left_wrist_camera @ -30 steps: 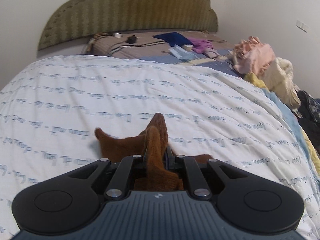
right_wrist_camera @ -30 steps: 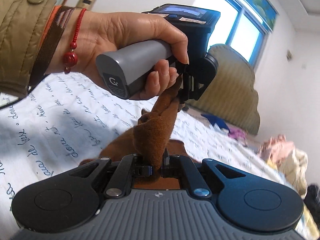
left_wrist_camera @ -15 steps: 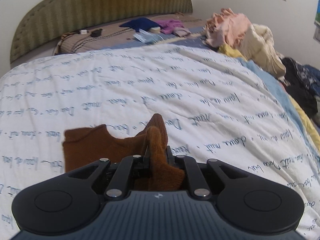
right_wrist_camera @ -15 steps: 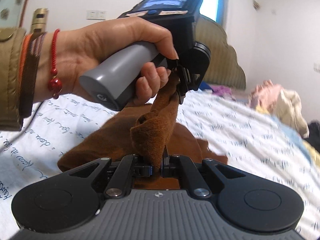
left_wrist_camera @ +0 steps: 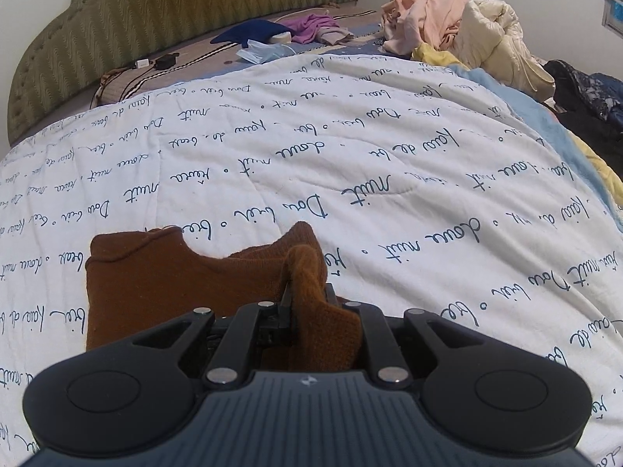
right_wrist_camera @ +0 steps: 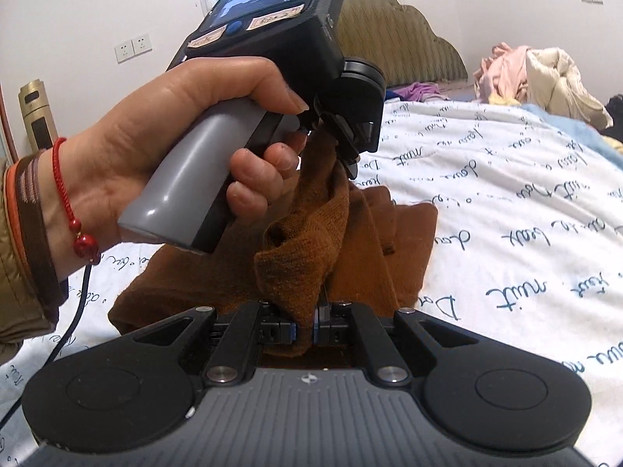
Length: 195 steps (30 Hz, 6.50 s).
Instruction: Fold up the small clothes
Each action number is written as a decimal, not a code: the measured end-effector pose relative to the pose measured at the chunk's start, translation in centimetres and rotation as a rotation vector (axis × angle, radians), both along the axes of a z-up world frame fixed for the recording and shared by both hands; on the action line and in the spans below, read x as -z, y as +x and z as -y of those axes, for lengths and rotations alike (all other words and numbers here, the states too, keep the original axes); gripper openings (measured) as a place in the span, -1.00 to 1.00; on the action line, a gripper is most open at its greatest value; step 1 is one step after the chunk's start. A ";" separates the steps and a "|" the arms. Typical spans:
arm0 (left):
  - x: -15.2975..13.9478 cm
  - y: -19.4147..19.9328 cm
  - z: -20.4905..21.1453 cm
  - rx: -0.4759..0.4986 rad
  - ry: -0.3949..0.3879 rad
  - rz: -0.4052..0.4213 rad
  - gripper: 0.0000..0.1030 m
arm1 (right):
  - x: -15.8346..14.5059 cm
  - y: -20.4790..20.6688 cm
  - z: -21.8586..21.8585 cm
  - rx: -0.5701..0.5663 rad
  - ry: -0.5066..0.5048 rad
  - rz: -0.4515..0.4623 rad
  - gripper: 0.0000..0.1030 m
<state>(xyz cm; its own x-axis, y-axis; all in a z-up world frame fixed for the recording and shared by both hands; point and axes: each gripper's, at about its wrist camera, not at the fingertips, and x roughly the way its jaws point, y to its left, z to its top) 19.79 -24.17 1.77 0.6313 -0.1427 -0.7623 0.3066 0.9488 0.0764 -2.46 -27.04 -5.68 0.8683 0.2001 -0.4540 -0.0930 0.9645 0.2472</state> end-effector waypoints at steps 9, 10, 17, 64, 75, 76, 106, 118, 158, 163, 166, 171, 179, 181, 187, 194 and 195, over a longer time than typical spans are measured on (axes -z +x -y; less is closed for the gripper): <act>-0.4 0.1 -0.4 0.006 -0.027 -0.007 -0.71 | 0.2 0.2 0.6 0.007 0.042 -0.022 -0.83; -0.5 0.0 -0.5 0.008 -0.033 -0.003 -0.67 | 0.3 0.3 0.7 0.008 0.049 -0.025 -0.83; -1.6 -0.5 -1.0 0.004 -0.034 0.059 0.23 | 0.5 0.4 0.9 0.011 0.079 -0.042 -0.82; 3.5 -12.1 -22.2 0.024 -0.481 -0.123 0.57 | 2.0 3.9 5.9 -0.029 0.462 -0.207 0.15; 2.9 -12.5 -22.7 0.041 -0.523 -0.168 -0.74 | 3.6 4.7 5.6 -0.022 0.641 -0.240 -0.49; 2.4 -12.9 -22.9 0.038 -0.516 -0.149 -0.75 | 3.5 4.6 5.5 -0.024 0.648 -0.242 -0.50; 1.1 -21.1 -19.5 -0.059 0.003 0.177 0.44 | -2.5 -1.7 -1.8 0.088 -0.082 -0.058 0.04; 1.3 -23.1 -19.6 -0.124 0.007 0.207 0.45 | -1.3 -3.1 -1.9 0.182 -0.091 -0.061 0.59; -0.3 -22.5 -20.5 -0.099 -0.068 0.194 0.53 | -3.0 -3.7 0.4 0.125 0.087 -0.053 0.95; 1.6 -23.2 -19.3 -0.113 -0.046 0.153 0.53 | -2.0 -4.2 -2.2 0.118 -0.042 -0.071 0.99; 2.3 -23.7 -19.1 -0.118 -0.034 0.152 0.53 | -1.5 -4.2 -2.6 0.117 -0.044 -0.094 0.99; 3.3 -24.1 -19.2 -0.139 -0.019 0.163 0.60 | -0.6 -4.1 -3.0 0.131 -0.091 -0.135 0.99; 4.7 -24.5 -19.0 -0.161 0.011 0.208 0.89 | 2.0 -3.6 -3.8 0.136 -0.185 -0.169 1.00; 4.8 -24.6 -18.7 -0.154 0.029 0.214 0.91 | 2.1 -3.6 -4.1 0.139 -0.204 -0.161 1.00; 4.9 -24.2 -19.2 -0.168 0.001 0.196 0.99 | 2.3 -3.9 -3.9 0.140 -0.195 -0.148 1.00; 5.0 -24.4 -19.2 -0.175 0.004 0.201 1.00 | 2.4 -3.9 -3.7 0.137 -0.182 -0.143 1.00; 4.9 -24.4 -19.2 -0.175 0.004 0.202 1.00 | 2.4 -3.9 -3.6 0.138 -0.182 -0.143 1.00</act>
